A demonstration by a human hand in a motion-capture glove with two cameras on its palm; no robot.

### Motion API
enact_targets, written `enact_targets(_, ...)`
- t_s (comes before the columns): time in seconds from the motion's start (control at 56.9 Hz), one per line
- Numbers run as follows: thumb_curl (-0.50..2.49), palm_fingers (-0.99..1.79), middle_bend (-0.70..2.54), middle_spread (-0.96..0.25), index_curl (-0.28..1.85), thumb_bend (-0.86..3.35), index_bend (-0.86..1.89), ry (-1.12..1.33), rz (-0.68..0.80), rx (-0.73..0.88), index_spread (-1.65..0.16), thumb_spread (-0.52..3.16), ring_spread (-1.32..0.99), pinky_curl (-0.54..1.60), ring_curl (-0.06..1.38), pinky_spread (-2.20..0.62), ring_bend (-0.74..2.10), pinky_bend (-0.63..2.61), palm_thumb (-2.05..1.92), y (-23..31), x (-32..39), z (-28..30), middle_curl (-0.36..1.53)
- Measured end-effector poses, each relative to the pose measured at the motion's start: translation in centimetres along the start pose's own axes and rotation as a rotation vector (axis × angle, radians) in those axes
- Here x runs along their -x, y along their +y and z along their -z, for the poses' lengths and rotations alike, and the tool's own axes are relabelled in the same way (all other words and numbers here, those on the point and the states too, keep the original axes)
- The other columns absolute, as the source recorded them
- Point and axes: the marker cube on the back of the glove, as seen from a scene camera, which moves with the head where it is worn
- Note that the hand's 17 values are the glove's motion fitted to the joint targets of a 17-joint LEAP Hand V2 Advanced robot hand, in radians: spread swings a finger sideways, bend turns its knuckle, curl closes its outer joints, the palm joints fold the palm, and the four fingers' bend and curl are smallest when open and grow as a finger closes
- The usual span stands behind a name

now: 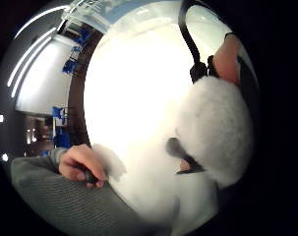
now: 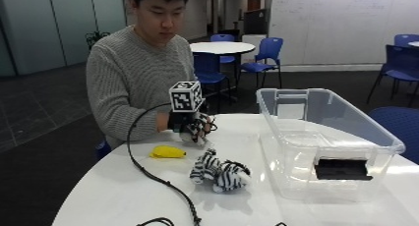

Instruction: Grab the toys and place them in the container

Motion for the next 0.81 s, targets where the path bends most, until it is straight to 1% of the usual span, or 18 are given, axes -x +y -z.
enact_targets(0.105,0.70,1.09,0.70,-0.27,0.35,0.10,0.46,-0.001,0.043,-0.024,-0.36,0.74,-0.42,0.37,0.51,-0.45,1.14,0.91,0.69,-1.1,0.1,4.4,0.59)
enact_targets(0.228,0.76,1.06,0.71,-0.27,0.40,0.08,0.47,0.108,0.051,-0.161,-0.35,0.61,-0.43,0.39,0.52,-0.46,1.14,0.91,0.69,-5.9,-2.2,14.8,0.63)
enact_targets(0.299,0.80,1.05,0.71,-0.26,0.42,0.08,0.47,0.098,0.175,-0.224,-0.35,0.55,-0.44,0.40,0.53,-0.46,1.14,0.91,0.69,-8.2,-2.7,20.5,0.65)
enact_targets(0.351,0.82,1.04,0.71,-0.27,0.43,0.07,0.46,0.108,0.101,-0.268,-0.35,0.51,-0.44,0.41,0.54,-0.46,1.13,0.91,0.68,-10.5,-3.1,23.6,0.66)
enact_targets(0.369,0.83,1.04,0.71,-0.27,0.44,0.07,0.46,0.112,0.094,-0.279,-0.35,0.50,-0.44,0.41,0.54,-0.46,1.13,0.91,0.68,-11.1,-3.1,24.5,0.66)
enact_targets(0.404,0.84,1.03,0.70,-0.27,0.45,0.06,0.46,0.115,0.129,-0.290,-0.34,0.47,-0.44,0.42,0.54,-0.46,1.13,0.91,0.68,-12.1,-3.0,25.7,0.67)
enact_targets(0.457,0.86,1.03,0.70,-0.27,0.47,0.06,0.46,0.108,0.191,-0.285,-0.34,0.44,-0.45,0.42,0.55,-0.46,1.12,0.91,0.68,-13.5,-2.7,26.6,0.68)
enact_targets(0.527,0.89,1.02,0.69,-0.27,0.49,0.05,0.44,0.020,0.167,-0.242,-0.35,0.41,-0.45,0.43,0.55,-0.46,1.12,0.91,0.68,-16.1,-2.1,26.5,0.69)
enact_targets(0.58,0.90,1.01,0.68,-0.27,0.50,0.04,0.43,-0.014,0.187,-0.215,-0.35,0.39,-0.45,0.43,0.56,-0.46,1.12,0.90,0.68,-18.1,-2.2,25.8,0.70)
enact_targets(0.597,0.91,1.01,0.68,-0.27,0.51,0.04,0.42,-0.040,0.167,-0.206,-0.35,0.39,-0.45,0.43,0.56,-0.46,1.12,0.90,0.68,-19.0,-2.0,25.6,0.71)
enact_targets(0.65,0.93,1.01,0.67,-0.27,0.52,0.04,0.41,-0.165,0.007,-0.172,-0.35,0.37,-0.45,0.43,0.56,-0.46,1.12,0.90,0.68,-22.0,-1.0,24.9,0.71)
enact_targets(0.685,0.94,1.00,0.66,-0.27,0.54,0.04,0.40,-0.199,-0.043,-0.155,-0.36,0.36,-0.45,0.43,0.56,-0.46,1.12,0.90,0.68,-24.3,-0.4,24.1,0.72)
enact_targets(0.738,0.95,0.99,0.65,-0.28,0.55,0.03,0.38,-0.162,-0.055,-0.144,-0.36,0.35,-0.45,0.44,0.57,-0.46,1.11,0.90,0.68,-28.0,0.2,22.3,0.73)
enact_targets(0.808,0.97,0.96,0.63,-0.28,0.57,0.02,0.34,0.032,-0.045,-0.132,-0.37,0.35,-0.45,0.44,0.57,-0.46,1.11,0.91,0.67,-32.5,-0.3,19.5,0.73)
